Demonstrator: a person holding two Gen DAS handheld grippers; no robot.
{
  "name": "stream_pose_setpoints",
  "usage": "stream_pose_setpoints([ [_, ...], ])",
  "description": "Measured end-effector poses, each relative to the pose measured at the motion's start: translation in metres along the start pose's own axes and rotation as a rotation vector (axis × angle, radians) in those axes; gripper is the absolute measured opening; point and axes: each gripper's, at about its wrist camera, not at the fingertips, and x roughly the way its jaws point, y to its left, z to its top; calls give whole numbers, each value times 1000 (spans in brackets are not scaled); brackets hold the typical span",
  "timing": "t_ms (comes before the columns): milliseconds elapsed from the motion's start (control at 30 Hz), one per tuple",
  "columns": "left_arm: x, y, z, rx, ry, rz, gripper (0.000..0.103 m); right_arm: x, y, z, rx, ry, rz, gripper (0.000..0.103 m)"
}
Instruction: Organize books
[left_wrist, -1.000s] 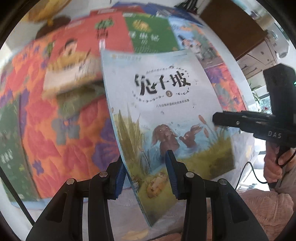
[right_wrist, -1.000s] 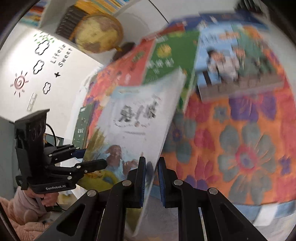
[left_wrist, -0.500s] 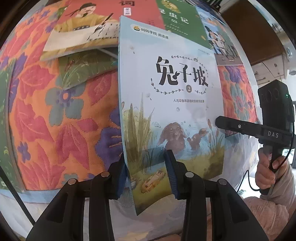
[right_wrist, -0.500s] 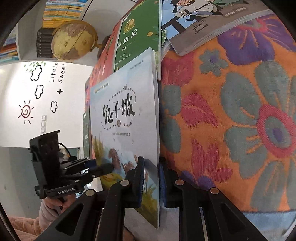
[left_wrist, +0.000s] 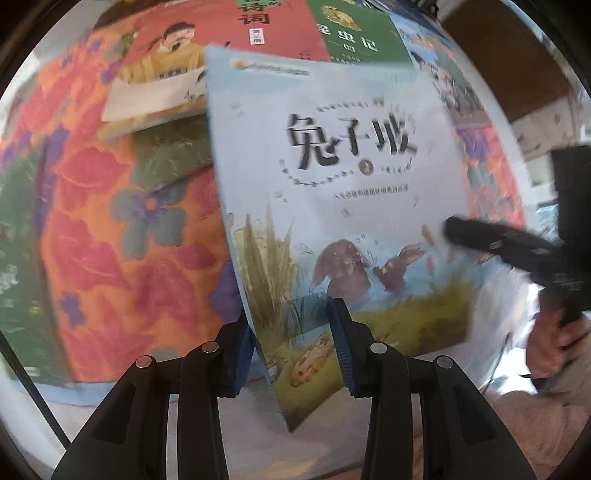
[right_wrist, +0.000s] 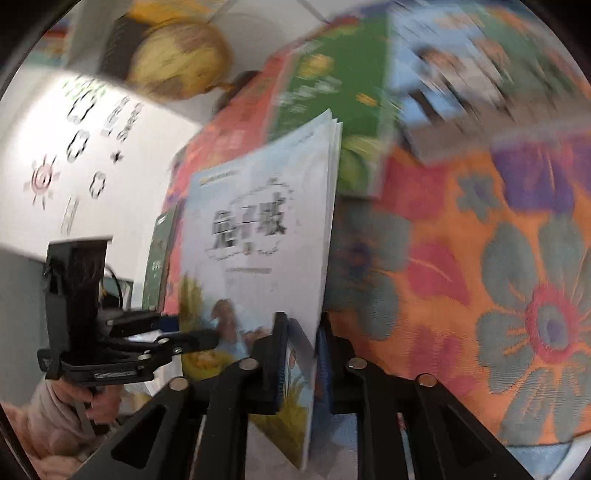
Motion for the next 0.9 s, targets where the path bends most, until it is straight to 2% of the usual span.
stream_pose_setpoints([
  [100,-10,3,-4,-35,10,-18,35,-8,29,2,-99,-23,-30,9],
  [200,-33,0,-10,24,-42,19,35,-14,54,6,-159,-37,-52,9],
  [467,-75,31,-19,7,-103,21,35,-18,98,19,-206,-62,-44,9],
  [800,-105,81,-22,-25,-151,9,35,8,162,40,-240,-64,-45,10],
  [900,-116,108,-27,-41,-165,9,35,23,180,49,-245,-54,-46,10],
])
